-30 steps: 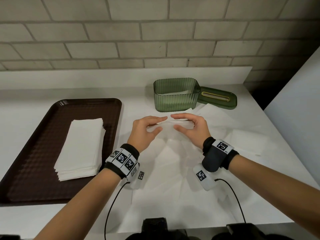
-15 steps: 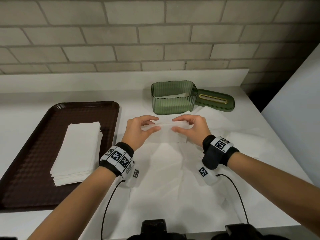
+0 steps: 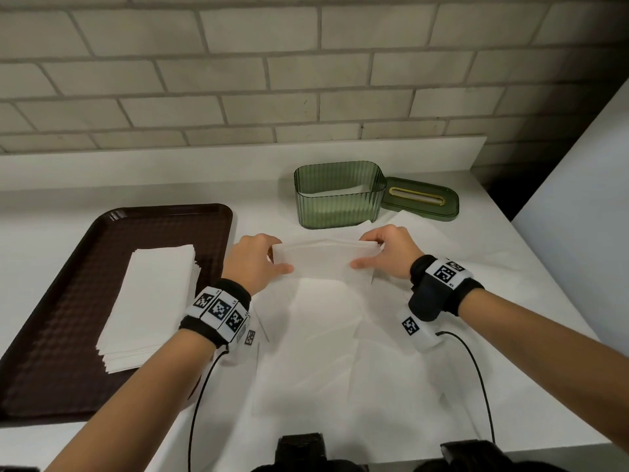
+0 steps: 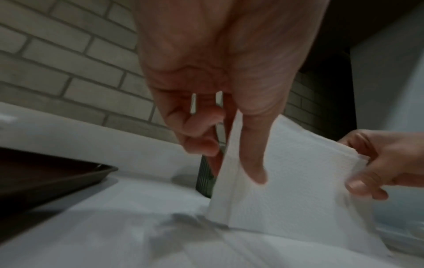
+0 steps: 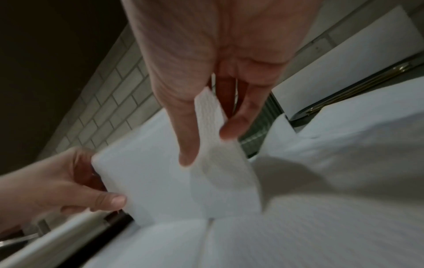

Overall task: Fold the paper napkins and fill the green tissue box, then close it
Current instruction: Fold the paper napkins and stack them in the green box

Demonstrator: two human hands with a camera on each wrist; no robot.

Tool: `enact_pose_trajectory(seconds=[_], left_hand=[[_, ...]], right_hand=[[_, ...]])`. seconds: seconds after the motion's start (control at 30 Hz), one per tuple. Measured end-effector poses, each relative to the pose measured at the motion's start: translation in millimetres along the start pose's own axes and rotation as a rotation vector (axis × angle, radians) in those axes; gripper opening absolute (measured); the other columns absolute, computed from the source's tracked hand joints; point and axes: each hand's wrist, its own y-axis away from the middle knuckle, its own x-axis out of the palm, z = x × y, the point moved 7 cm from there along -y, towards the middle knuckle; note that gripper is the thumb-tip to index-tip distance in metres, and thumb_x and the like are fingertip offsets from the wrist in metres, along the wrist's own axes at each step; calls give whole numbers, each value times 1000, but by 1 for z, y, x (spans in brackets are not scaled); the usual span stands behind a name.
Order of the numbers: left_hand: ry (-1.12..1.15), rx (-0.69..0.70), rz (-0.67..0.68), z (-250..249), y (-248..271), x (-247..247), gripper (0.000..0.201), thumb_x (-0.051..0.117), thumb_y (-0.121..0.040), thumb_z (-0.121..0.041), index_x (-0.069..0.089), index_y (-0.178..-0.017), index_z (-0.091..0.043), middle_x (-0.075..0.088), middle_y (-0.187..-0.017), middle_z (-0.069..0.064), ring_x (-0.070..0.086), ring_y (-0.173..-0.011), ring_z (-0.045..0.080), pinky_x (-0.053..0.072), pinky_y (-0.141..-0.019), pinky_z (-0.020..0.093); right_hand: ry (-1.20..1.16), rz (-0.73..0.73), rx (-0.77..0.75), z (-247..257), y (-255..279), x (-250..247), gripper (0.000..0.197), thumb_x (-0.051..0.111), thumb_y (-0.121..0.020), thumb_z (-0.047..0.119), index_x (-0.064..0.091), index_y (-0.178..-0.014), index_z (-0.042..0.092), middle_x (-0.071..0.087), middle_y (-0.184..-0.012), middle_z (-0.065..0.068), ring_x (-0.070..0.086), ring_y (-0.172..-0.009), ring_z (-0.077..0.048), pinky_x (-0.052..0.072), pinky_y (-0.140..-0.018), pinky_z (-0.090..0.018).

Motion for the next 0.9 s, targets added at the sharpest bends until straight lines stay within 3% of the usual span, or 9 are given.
enact_pose_trajectory(seconds=[0.13,0.2,0.3,0.43,0.57,0.67,0.73,0.8,0.9], left_hand=[[135,-33,58,-3,-5,11,37,87,-65,-31,71,-87,-6,70,-82,6,65,-75,23,54,-70,34],[182,-31,46,-8,-7,8,31,88,-64,-23,68,-77,-2,70,-77,10,65,-70,25,55,-67,34],[205,-41,65,-5,-8,9,30,88,-65,-20,69,-80,-3,71,-81,9,67,-69,25,56,-67,33],[260,-57,89,-5,-6,14,18,82,-74,-15,70,-82,-6,70,-71,5,67,-54,13,50,-50,12],[255,-96,106,0,-6,18,21,78,-79,-19,64,-84,-4,70,-69,9,69,-57,15,51,-52,20],[217,-121,168,8,-4,24,27,76,-80,-26,58,-97,-15,70,-84,9,66,-62,15,50,-56,22],[161,-18,101,4,-4,15,40,76,-78,-38,62,-114,-25,68,-99,2,63,-77,15,52,-72,29],[96,152,19,-10,-2,3,57,71,-79,-51,51,-130,-37,66,-106,-9,56,-92,14,47,-86,36],[23,391,23,-37,6,4,51,46,-92,-56,32,-141,-49,64,-115,-12,55,-101,14,44,-91,38]], right_hand=[[53,40,15,3,-2,9,23,85,-69,32,74,-85,18,73,-84,-10,64,-81,-25,52,-73,-33],[29,11,0,10,-4,4,24,85,-70,28,75,-88,15,74,-83,-8,65,-81,-23,53,-76,-32],[40,27,3,8,-6,3,24,85,-70,28,76,-89,17,73,-84,-7,65,-81,-22,54,-77,-34],[46,50,4,9,-5,8,21,83,-71,22,76,-89,14,74,-86,-7,66,-84,-21,54,-80,-34],[86,65,-2,10,-6,4,19,83,-71,27,74,-83,16,73,-82,-6,65,-79,-21,55,-75,-36],[192,132,30,4,-3,6,15,81,-73,30,68,-79,24,69,-80,1,63,-77,-18,52,-70,-32],[206,122,15,4,-2,3,12,78,-75,32,68,-77,27,69,-78,1,64,-75,-19,55,-71,-35],[210,120,1,7,-2,0,12,78,-75,33,68,-74,27,69,-76,2,63,-74,-18,56,-72,-36],[250,144,-11,12,-2,2,12,76,-73,34,72,-80,24,69,-79,4,63,-78,-17,55,-73,-37]])
